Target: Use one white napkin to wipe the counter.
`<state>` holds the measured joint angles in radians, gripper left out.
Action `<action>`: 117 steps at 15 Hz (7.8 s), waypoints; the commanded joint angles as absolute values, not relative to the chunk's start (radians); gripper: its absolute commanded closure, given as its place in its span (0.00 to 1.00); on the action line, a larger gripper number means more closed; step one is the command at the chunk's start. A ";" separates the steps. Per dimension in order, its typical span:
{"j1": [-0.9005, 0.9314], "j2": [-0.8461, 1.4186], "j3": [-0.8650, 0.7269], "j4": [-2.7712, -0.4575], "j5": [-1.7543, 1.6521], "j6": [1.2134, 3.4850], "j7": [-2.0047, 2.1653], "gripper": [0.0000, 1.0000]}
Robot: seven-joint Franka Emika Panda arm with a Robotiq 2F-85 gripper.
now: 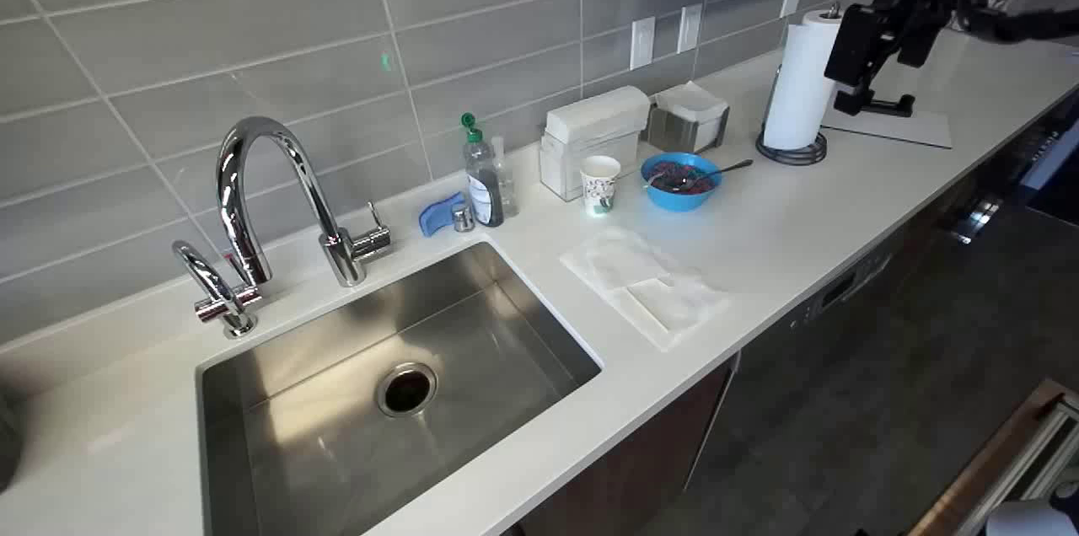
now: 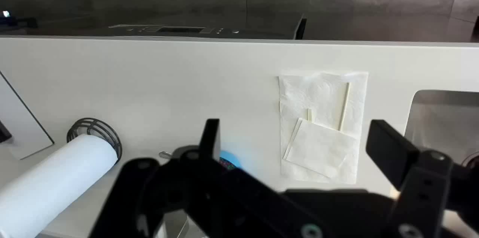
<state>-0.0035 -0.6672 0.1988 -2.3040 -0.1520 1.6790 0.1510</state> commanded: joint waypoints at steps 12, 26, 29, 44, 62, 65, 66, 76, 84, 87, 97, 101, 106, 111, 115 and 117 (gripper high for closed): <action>0.048 -0.607 0.093 -2.337 -0.093 1.782 0.066 0.00; 0.085 -0.239 -0.161 -2.566 0.376 2.303 -0.425 0.00; 0.061 -0.245 -0.140 -2.568 0.347 2.298 -0.399 0.00; 0.046 0.023 -0.140 -2.489 0.631 2.502 -0.528 0.00; -0.152 0.341 0.011 -2.347 0.780 2.506 -0.545 0.00; -0.162 0.368 0.019 -2.335 0.791 2.494 -0.524 0.00; -0.164 0.376 0.020 -2.332 0.786 2.493 -0.509 0.00; -0.175 0.392 0.027 -2.318 0.773 2.461 -0.440 0.36; -0.160 0.382 0.026 -2.317 0.744 2.397 -0.414 0.49; -0.158 0.377 0.031 -2.318 0.756 2.412 -0.424 0.75; -0.147 0.308 0.023 -2.342 0.750 2.441 -0.403 1.00; -0.134 0.242 0.011 -2.361 0.733 2.476 -0.377 1.00; -0.119 0.170 0.001 -2.388 0.693 2.546 -0.325 1.00; -0.111 0.130 -0.003 -2.415 0.639 2.668 -0.268 1.00; -0.105 0.107 0.000 -2.441 0.604 2.785 -0.240 1.00; -0.100 0.098 0.003 -2.456 0.591 2.846 -0.235 1.00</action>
